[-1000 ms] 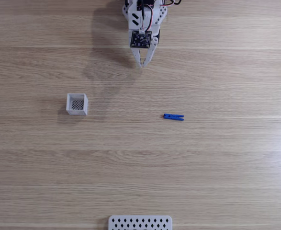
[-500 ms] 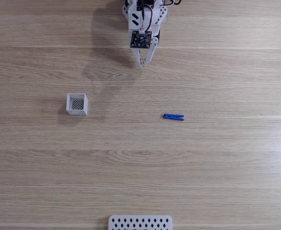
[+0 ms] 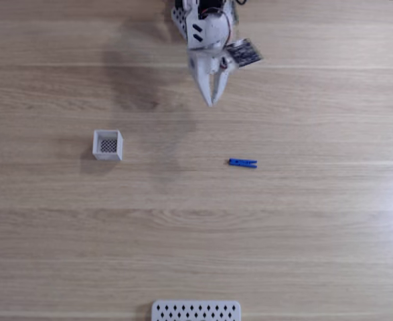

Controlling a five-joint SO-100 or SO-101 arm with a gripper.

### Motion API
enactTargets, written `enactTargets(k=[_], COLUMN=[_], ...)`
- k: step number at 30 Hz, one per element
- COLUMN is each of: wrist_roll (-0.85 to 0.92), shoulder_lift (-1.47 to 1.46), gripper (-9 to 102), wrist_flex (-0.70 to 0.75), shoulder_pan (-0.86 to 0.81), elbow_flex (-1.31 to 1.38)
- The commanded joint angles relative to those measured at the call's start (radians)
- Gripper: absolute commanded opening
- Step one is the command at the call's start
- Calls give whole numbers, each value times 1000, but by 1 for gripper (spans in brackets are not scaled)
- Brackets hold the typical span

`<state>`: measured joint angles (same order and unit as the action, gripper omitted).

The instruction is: Grasp a peg and put it in the crate.

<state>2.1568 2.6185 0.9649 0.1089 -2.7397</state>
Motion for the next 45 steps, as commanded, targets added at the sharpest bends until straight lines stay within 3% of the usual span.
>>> enactTargets(k=[1,10,19,24,34,40,45], wrist_roll=[253,442,801,914,894,672,566], shoulder_lift=[-299,-836,-1164,-1324,-1407,-1405,-1405], gripper=[0,-1,-1,-1,0,0,0], wrist_flex=[-71,2,314,394,388,380,284], shoulder_pan=[40,100,183,173,106,83,92], elbow_flex=[373,845,1184,1370,1462,1456,1454])
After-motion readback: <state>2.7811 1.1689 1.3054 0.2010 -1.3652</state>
